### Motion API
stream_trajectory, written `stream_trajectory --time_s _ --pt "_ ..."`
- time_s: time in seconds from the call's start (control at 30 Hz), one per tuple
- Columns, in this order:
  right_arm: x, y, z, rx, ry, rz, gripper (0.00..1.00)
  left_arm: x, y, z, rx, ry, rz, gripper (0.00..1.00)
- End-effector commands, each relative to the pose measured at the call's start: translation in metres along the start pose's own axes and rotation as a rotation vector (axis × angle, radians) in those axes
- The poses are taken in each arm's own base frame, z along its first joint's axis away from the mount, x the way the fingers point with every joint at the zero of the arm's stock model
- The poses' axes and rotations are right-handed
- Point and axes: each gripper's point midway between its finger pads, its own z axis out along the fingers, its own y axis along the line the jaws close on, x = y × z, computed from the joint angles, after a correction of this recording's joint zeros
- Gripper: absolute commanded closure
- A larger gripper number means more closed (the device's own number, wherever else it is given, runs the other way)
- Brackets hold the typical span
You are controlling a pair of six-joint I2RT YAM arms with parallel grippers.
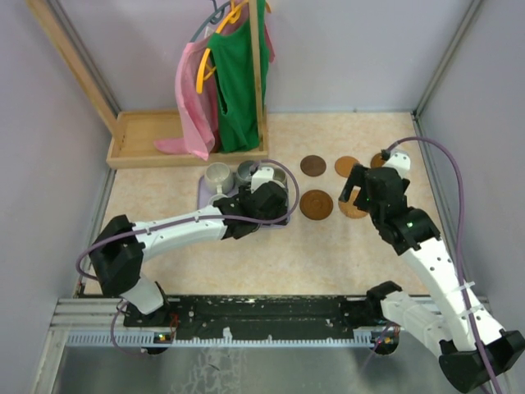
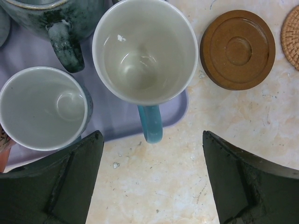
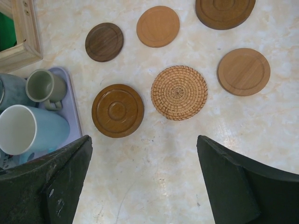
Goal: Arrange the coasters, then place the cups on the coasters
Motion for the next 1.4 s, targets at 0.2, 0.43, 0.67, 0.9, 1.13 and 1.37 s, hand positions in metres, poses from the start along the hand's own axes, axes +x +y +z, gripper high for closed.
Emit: stream_trajectory --time_s 0.2,0.43,0.67,0.9,1.13,1.37 --pt "-0.004 -0.007 -0.002 0.03 -0.018 0.002 0.05 -0.011 -0.009 0.013 -0.026 -0.057 -0.032 0.15" --pt "-0.001 -0.01 -0.004 0.038 -0.013 0.0 0.05 -0.008 -0.009 0.023 -0.047 -0.06 -0.025 0.28" --pt "0.002 -0.014 -0.006 0.042 -0.009 0.001 0.05 -0.005 -0.01 0.029 -0.05 -0.06 -0.013 0.38" --pt "0.005 -0.015 -0.006 0.045 -0.002 0.002 0.05 -0.005 -0.011 0.034 -0.053 -0.07 -0.002 0.45" --pt "0.008 -0.016 -0.007 0.044 0.004 0.007 0.05 -0.003 -0.013 0.039 -0.055 -0.067 0.001 0.51" --pt "0.008 -0.016 -0.007 0.043 0.002 0.01 0.05 -0.001 -0.012 0.042 -0.064 -0.067 0.013 0.6"
